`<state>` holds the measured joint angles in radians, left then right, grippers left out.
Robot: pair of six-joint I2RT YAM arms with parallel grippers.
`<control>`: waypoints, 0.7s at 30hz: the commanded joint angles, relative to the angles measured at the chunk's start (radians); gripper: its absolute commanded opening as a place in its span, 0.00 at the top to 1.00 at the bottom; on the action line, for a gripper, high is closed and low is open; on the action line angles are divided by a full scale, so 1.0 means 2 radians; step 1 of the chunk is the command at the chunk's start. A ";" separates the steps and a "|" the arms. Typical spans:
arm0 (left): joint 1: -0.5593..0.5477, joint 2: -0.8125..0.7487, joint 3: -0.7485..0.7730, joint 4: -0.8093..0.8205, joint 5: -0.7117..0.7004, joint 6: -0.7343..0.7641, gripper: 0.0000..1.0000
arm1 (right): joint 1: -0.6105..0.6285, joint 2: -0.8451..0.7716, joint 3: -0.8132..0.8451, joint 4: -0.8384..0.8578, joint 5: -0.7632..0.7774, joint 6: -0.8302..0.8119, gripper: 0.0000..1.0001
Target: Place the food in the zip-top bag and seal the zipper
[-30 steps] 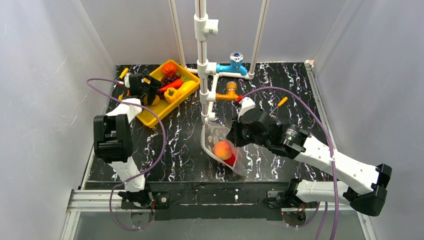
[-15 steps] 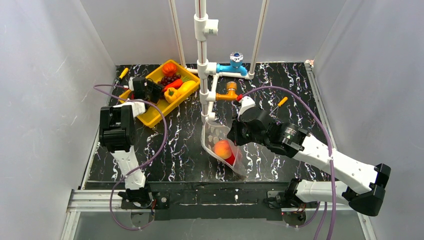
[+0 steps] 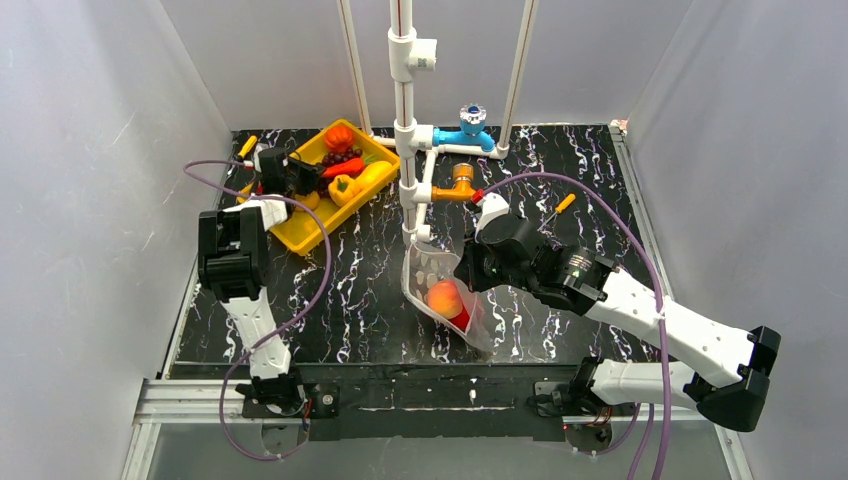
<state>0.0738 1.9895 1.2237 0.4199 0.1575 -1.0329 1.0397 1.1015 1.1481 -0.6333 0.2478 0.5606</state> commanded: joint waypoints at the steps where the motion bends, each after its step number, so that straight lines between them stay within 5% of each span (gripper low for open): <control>1: 0.008 -0.098 -0.003 -0.057 -0.012 0.069 1.00 | -0.003 -0.002 0.012 0.004 0.001 -0.004 0.99; 8: 0.012 -0.262 0.000 -0.255 -0.047 0.203 1.00 | -0.004 -0.008 0.004 0.008 0.000 -0.001 0.99; 14: 0.013 -0.428 -0.048 -0.334 -0.060 0.236 1.00 | -0.003 -0.014 -0.003 0.008 -0.003 0.003 0.99; 21: 0.012 -0.547 -0.038 -0.454 0.137 0.224 1.00 | -0.004 -0.013 -0.006 0.008 -0.007 0.005 0.99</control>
<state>0.0977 0.9800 1.1553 -0.2948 0.1659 -0.5820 1.0351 1.0936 1.1469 -0.6327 0.2402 0.5707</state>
